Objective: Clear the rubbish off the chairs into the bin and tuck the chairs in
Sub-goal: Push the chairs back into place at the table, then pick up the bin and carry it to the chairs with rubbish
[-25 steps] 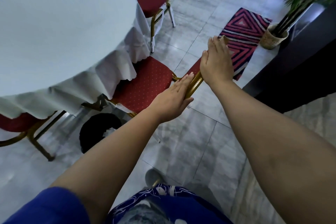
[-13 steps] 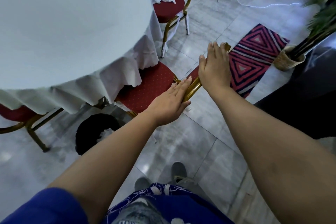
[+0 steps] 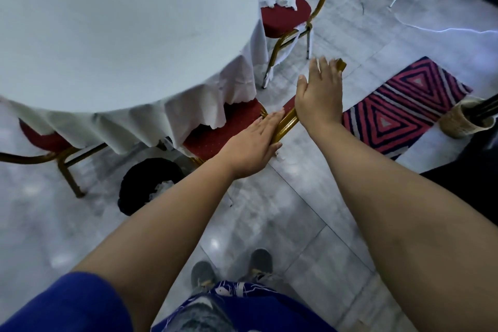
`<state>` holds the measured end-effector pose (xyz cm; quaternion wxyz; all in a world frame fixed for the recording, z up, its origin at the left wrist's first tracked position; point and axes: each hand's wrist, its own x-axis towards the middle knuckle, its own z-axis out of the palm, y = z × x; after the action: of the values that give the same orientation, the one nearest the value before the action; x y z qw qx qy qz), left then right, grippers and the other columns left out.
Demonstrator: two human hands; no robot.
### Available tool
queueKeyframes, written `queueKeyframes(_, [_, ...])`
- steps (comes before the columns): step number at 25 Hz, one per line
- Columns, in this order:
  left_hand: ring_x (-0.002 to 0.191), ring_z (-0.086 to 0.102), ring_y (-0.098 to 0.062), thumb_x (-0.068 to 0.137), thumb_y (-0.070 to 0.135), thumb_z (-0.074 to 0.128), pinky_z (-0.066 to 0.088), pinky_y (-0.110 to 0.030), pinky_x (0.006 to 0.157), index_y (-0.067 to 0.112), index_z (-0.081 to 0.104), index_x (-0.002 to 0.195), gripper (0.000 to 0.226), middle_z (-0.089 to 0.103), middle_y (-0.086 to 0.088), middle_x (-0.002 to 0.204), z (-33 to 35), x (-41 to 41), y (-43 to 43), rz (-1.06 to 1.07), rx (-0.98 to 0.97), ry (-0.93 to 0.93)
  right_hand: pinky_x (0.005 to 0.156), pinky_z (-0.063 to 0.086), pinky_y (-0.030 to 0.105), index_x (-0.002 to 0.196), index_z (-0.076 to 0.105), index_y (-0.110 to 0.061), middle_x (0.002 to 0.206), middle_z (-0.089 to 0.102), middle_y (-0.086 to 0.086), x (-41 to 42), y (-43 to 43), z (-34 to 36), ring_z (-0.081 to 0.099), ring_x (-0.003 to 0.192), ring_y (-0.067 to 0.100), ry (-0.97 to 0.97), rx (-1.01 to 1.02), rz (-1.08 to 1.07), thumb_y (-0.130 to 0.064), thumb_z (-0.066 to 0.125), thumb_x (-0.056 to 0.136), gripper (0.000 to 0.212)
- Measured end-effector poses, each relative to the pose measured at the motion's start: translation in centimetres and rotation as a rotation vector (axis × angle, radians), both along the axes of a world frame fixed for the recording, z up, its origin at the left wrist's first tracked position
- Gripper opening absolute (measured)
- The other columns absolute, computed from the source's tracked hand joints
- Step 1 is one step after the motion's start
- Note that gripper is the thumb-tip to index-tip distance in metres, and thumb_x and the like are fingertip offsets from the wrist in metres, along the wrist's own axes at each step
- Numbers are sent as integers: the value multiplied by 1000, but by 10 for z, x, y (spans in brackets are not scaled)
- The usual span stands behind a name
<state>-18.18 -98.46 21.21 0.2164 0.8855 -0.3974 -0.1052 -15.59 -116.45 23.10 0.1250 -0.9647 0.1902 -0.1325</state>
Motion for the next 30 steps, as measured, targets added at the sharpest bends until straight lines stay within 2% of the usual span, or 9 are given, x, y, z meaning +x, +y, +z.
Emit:
queueKeyframes(4, [147,5,-7,104,39,34,-11,-7,105,18,-1,155,66,4,2,163,0,4,1,-9,31,-5,124,10,43,151,33,-9,160,29,12,3,1,-3,15,151,29,-23,-31,-19,-32,27,103,54])
queueKeyframes(9, [148,7,-9,103,37,37,-6,-12,113,14,6,155,64,10,0,163,-10,-1,-1,8,1,-11,124,8,41,152,30,-6,160,27,13,-2,-1,-2,12,151,29,9,-47,-12,-31,27,102,55])
queueKeyframes(14, [149,4,-9,103,42,35,-3,-18,116,18,10,155,64,9,1,163,-16,-11,4,97,-2,1,124,9,42,147,38,-7,154,39,11,-7,8,-4,22,149,30,21,-165,142,-31,27,103,52])
queueKeyframes(20, [149,-1,-11,103,42,26,1,-29,121,18,8,155,60,5,1,163,-38,-20,74,255,47,41,123,5,47,150,32,-6,156,36,15,-12,29,-1,25,147,30,161,-289,110,-37,25,103,57])
queueKeyframes(22, [150,-1,-12,103,44,25,1,-31,122,17,9,155,61,5,-1,163,-49,-21,113,330,99,52,122,13,47,150,32,-5,155,36,16,-13,57,-7,31,144,31,210,-296,172,-35,24,103,57])
queueKeyframes(25, [150,-2,-14,104,43,24,1,-33,122,16,9,156,61,2,-1,163,-60,-22,182,437,151,117,108,37,48,146,38,-6,149,44,17,-14,129,-25,46,131,35,243,-179,264,-34,30,102,53])
queueKeyframes(30, [150,-2,-16,104,42,23,2,-34,121,15,9,155,60,2,-2,163,-94,-19,323,593,247,227,95,46,48,140,45,-9,140,53,13,-20,285,-79,53,121,36,351,48,299,-34,37,101,46])
